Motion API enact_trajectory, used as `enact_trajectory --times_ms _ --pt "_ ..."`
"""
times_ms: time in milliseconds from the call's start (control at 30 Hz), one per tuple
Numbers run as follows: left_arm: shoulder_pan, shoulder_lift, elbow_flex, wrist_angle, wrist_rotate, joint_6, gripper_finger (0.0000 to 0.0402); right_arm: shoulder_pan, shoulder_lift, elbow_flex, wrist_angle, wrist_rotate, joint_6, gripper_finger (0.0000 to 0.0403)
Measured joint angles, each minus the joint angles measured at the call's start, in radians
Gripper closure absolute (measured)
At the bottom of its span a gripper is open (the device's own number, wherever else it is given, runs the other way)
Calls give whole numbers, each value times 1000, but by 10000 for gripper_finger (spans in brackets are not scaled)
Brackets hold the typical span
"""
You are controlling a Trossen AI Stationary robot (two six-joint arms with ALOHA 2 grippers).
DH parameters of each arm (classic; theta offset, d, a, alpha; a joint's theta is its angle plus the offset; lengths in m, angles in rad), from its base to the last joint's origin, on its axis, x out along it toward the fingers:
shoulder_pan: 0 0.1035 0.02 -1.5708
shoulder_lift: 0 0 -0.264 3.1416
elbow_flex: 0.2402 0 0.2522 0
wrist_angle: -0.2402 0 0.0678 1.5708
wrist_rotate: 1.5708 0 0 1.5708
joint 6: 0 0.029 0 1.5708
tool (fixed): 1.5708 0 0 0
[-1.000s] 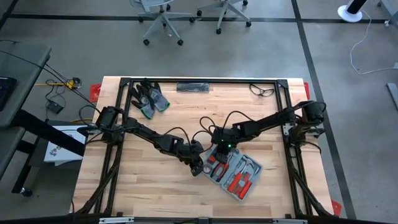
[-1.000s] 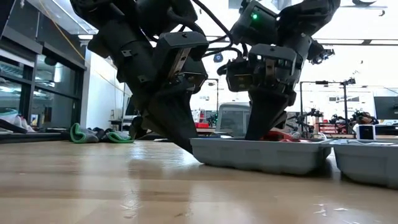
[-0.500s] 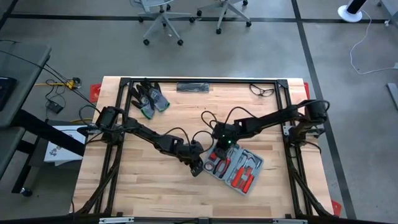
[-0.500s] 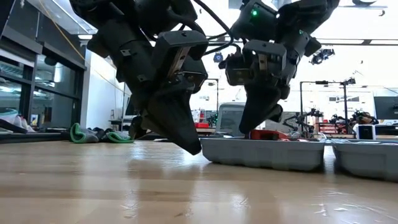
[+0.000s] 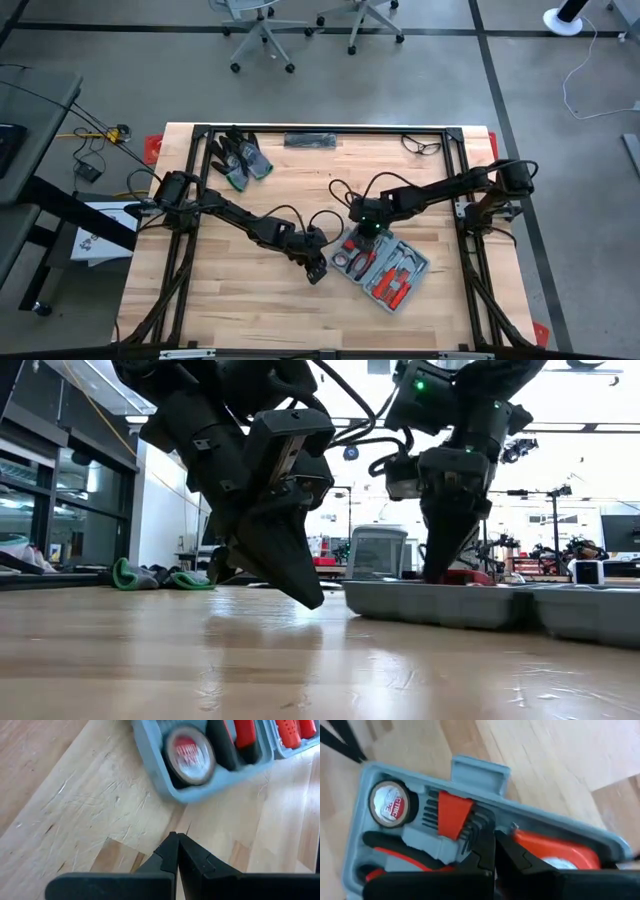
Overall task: Prefit tool cases
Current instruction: Put the tape measure into the gray prefit tool case
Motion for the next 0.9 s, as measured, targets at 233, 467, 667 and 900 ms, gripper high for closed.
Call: enact_trajectory --times_ms 233,467,667,900 --pt "0 0 0 0 -1 0 401 0 -43 0 8 17 7 403" --pt "0 0 0 -1 -21 2 401 -24 -131 0 -109 70 -8 403" --pt "-1 1 0 0 -16 2 401 -67 -130 0 -176 57 -47 403" --pt "-10 2 0 0 -16 -7 401 -79 -130 0 -195 -32 -61 403"
